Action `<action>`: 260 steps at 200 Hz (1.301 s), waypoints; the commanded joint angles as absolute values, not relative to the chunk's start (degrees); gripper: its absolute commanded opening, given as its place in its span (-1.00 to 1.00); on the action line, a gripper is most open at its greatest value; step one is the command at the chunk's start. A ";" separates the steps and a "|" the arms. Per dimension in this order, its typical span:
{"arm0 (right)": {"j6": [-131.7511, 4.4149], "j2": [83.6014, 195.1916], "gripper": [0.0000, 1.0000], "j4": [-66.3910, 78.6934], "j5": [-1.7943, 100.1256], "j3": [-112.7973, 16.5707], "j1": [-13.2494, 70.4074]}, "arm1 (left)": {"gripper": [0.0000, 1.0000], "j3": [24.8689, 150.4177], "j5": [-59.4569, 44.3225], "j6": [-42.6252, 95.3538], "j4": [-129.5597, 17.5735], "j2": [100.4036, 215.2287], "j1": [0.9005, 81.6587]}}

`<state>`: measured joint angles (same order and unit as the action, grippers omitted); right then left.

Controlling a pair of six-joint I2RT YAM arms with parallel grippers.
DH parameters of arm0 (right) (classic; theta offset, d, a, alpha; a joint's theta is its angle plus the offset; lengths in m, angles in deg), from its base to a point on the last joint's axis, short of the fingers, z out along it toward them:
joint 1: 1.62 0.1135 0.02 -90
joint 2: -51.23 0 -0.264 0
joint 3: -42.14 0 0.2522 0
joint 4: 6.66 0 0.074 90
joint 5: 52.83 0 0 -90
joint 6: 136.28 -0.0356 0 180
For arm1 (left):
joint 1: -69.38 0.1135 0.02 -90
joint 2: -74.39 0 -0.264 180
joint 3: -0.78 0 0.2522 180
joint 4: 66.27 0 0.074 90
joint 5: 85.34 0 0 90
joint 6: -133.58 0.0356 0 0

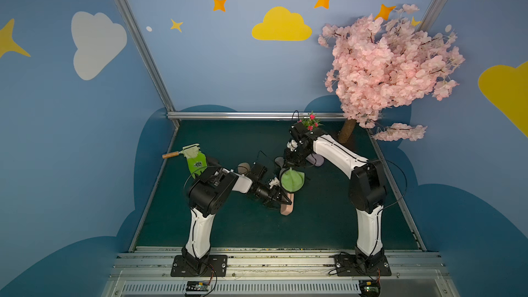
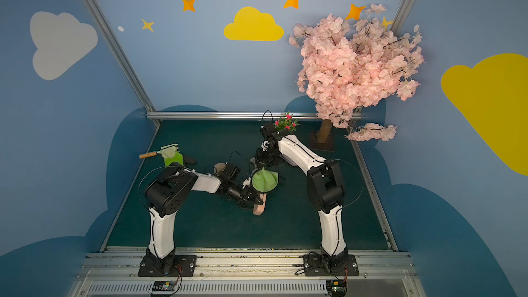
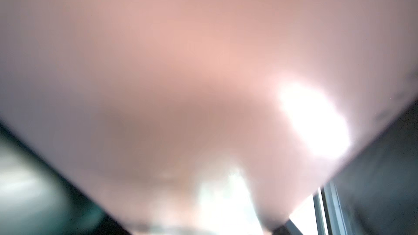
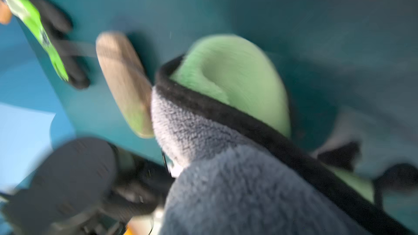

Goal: Wipe the eyeglass case
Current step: Wipe the dirt from the eyeglass case.

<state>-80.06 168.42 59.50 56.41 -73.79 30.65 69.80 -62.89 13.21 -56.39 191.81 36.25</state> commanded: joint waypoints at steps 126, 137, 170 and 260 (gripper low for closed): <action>-84.96 171.81 -1.00 36.10 89.17 -45.43 25.74 | -0.94 69.50 -60.14 16.29 -61.32 186.44 38.26; -89.10 171.23 -1.00 32.88 86.74 -40.81 24.85 | -0.94 68.58 -60.59 14.89 -64.56 185.44 38.49; -101.14 165.18 -1.00 18.90 83.52 -27.36 20.54 | -0.94 64.77 -61.72 10.56 -72.29 183.48 39.77; -91.92 153.50 -1.00 38.43 72.27 -39.39 17.57 | -0.94 63.26 -62.97 7.39 -72.23 183.32 39.69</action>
